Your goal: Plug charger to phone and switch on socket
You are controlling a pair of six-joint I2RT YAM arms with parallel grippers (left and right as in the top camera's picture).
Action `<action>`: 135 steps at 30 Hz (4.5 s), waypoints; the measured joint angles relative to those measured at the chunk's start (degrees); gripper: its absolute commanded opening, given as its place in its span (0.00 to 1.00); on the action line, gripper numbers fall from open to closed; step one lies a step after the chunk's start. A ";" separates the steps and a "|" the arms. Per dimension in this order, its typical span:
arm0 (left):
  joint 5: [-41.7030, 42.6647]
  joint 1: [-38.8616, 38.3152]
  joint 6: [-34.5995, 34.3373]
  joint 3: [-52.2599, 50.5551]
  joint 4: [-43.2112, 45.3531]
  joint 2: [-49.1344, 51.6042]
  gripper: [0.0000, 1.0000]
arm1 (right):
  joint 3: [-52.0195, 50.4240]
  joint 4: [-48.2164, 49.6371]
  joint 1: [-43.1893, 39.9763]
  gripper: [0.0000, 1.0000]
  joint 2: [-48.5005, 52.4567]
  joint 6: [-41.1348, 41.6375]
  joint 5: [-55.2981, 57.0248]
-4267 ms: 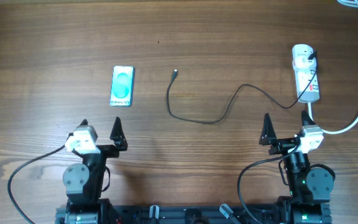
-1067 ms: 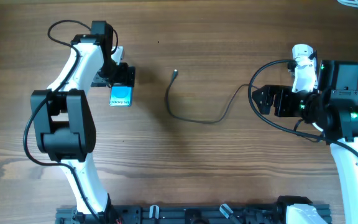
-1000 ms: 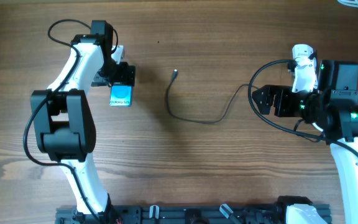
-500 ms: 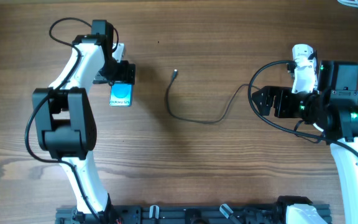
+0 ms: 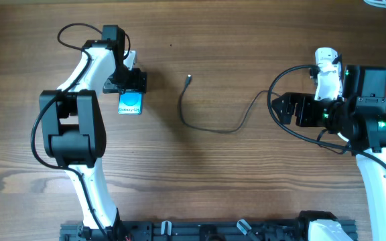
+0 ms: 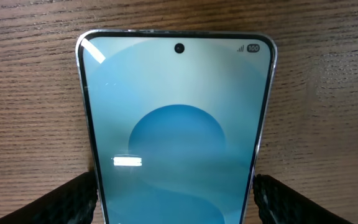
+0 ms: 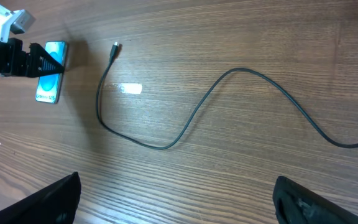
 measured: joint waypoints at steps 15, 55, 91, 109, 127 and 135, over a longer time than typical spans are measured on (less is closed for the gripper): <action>-2.67 -1.38 -3.93 -3.34 2.62 -1.31 0.81 | 0.00 -0.44 0.00 1.00 0.00 0.00 0.00; -1.49 -1.38 -7.45 1.29 -3.67 -0.24 0.70 | 0.00 -0.42 0.00 1.00 0.02 0.00 0.00; 20.76 -1.38 -35.87 7.15 -5.01 -15.37 0.61 | 0.00 1.03 0.00 1.00 0.04 4.24 -1.22; 43.43 -1.38 -50.27 7.15 -4.81 -15.37 0.54 | 0.00 2.25 0.00 1.00 0.11 7.06 -3.19; 66.42 -1.38 -65.02 7.15 -4.79 -15.37 0.49 | 0.00 2.25 0.00 1.00 0.11 7.06 -3.19; 67.87 -1.38 -66.79 7.15 -4.79 -15.37 0.48 | 0.00 2.25 0.00 1.00 0.11 7.06 -3.19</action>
